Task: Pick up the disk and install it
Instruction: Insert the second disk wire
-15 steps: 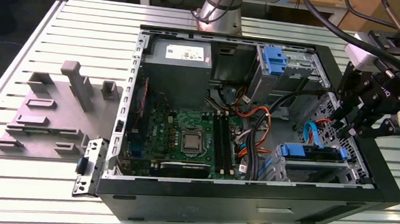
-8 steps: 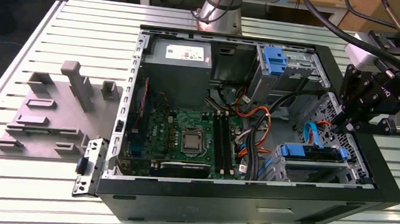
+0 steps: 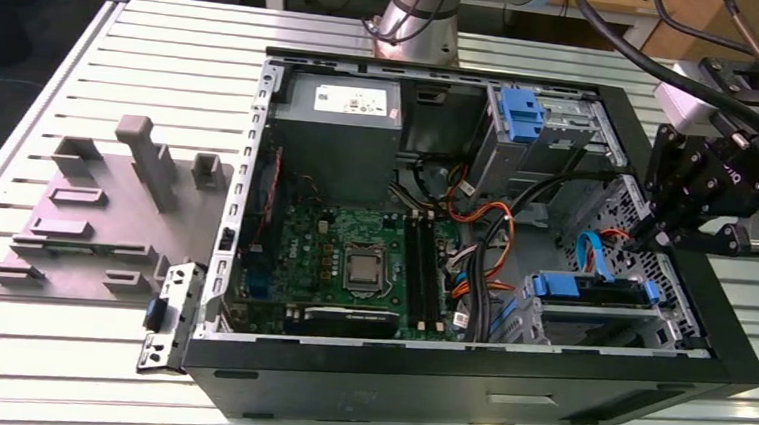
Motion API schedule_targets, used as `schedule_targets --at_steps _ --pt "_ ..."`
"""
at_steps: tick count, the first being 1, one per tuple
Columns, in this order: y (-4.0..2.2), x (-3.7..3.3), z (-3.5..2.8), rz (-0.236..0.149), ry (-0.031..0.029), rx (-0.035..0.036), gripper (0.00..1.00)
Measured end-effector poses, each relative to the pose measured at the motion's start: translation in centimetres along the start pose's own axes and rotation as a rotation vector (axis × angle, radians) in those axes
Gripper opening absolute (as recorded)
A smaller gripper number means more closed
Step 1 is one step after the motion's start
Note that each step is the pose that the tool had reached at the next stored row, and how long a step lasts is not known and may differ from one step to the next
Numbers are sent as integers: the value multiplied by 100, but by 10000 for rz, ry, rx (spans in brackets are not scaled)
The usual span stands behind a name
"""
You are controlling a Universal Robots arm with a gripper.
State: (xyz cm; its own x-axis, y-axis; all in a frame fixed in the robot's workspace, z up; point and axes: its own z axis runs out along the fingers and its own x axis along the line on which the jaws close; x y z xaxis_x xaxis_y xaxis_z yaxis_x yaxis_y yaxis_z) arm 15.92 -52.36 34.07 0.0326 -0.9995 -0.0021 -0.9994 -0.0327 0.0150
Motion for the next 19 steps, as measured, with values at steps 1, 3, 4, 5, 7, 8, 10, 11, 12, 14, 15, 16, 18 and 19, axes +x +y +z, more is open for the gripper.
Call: schedule_targets --at_steps 1,3,4,5,7,8,10,11,12,14,15,16,18,19 --pt "0 0 0 0 0 0 16" --pt "0 0 0 0 0 1 16" --pt "3 0 1 -1 -2 4 16" --pt "12 -1 0 -1 0 13 16" --pt "37 -1 1 -1 0 40 16" --pt "50 -2 1 0 1 53 16" --pt "79 -3 1 0 2 82 16" --pt "95 -3 1 0 3 96 16" --pt "110 -4 2 0 2 110 16" --pt "132 -4 2 0 3 133 16" --pt "134 -2 2 0 5 138 16" --pt "134 2 2 -1 5 140 16" --pt "135 12 2 -1 4 142 16" --pt "135 19 2 0 4 142 16"
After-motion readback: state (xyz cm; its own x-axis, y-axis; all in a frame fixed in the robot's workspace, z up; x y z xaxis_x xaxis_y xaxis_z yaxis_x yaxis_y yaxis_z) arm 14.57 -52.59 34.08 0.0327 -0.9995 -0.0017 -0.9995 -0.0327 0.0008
